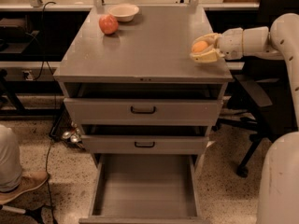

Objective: Pick orange from bottom drawer and place on counter

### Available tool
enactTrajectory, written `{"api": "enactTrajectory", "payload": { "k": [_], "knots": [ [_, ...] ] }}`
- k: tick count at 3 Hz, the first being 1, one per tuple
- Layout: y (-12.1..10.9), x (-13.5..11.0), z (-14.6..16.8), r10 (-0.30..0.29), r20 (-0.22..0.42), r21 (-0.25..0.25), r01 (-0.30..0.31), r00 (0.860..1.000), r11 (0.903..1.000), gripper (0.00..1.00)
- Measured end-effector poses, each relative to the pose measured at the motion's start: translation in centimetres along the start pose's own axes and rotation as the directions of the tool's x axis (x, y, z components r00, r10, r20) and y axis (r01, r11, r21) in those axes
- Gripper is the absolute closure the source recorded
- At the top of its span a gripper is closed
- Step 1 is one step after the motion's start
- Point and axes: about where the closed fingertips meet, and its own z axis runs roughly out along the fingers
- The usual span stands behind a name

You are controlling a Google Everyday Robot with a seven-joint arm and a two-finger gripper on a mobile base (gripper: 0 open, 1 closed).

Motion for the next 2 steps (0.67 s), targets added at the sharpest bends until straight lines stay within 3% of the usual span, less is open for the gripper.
{"api": "enactTrajectory", "payload": {
  "k": [1,2],
  "knots": [
    [0.39,0.80,0.44,0.006,-0.033,-0.031,-0.007,0.999,0.9995,1.00],
    [0.47,0.82,0.32,0.031,-0.003,-0.040,-0.031,1.000,0.9987,0.85]
  ]
}}
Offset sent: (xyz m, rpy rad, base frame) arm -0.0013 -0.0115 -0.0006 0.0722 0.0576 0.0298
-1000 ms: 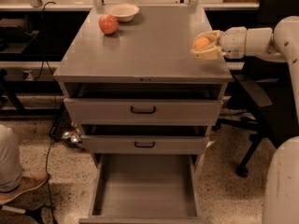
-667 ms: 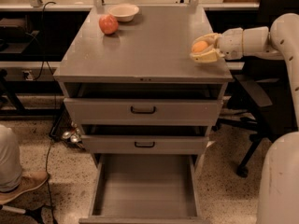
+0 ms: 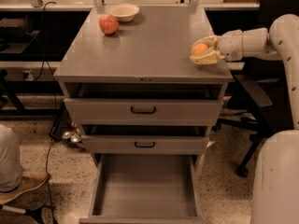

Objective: Pick orange from bottom drawer and place on counter

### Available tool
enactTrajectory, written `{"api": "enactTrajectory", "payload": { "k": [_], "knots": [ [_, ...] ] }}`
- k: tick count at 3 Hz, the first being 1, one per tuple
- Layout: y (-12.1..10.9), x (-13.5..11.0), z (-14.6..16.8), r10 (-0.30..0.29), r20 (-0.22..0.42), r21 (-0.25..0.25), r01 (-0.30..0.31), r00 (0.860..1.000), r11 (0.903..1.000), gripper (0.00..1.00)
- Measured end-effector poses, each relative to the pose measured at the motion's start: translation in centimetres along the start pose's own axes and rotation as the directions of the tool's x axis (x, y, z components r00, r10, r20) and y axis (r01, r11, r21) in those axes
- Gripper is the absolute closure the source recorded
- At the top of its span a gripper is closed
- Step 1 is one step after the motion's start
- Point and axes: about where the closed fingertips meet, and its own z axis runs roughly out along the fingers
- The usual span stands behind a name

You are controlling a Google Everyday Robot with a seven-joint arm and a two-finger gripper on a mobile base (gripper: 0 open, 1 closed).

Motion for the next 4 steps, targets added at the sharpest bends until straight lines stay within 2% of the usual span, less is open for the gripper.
{"api": "enactTrajectory", "payload": {
  "k": [1,3,4],
  "knots": [
    [0.08,-0.21,0.06,0.031,0.047,-0.010,-0.031,0.998,0.9995,0.62],
    [0.00,-0.40,0.12,0.061,0.078,-0.018,-0.060,0.995,0.9980,0.16],
    [-0.21,-0.48,0.36,0.071,0.083,-0.024,-0.069,0.994,0.9973,0.00]
  ]
}}
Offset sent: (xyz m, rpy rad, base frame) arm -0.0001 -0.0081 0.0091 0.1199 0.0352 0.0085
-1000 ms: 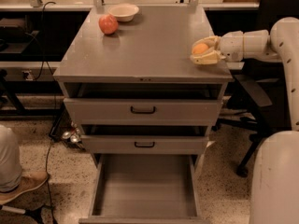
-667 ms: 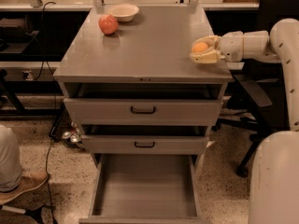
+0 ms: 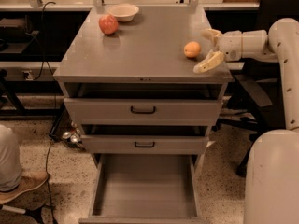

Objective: Pick orange from bottom drawer and place on counter

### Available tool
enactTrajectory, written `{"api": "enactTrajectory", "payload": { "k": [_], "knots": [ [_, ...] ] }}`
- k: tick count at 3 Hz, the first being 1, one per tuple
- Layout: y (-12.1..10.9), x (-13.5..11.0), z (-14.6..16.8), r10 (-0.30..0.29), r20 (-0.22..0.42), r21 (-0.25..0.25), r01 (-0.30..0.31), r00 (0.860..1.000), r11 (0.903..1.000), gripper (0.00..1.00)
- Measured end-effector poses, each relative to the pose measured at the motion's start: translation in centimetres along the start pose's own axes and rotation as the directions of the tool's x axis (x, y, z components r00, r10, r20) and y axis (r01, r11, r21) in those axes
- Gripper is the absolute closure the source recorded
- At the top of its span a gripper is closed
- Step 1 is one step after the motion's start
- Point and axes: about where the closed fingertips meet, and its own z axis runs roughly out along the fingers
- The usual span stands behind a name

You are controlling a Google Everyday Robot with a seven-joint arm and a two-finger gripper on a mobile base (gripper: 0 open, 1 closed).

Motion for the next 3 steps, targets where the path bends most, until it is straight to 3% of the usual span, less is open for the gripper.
{"api": "enactTrajectory", "payload": {
  "k": [1,2,3],
  "knots": [
    [0.0,0.0,0.0,0.000,0.000,0.000,0.000,1.000,1.0000,0.00],
    [-1.6,-1.3,-3.0,-0.032,0.050,0.110,0.026,0.998,0.9936,0.00],
    [-2.6,-2.5,-6.5,-0.077,0.086,0.228,0.056,0.993,0.9721,0.00]
  ]
}}
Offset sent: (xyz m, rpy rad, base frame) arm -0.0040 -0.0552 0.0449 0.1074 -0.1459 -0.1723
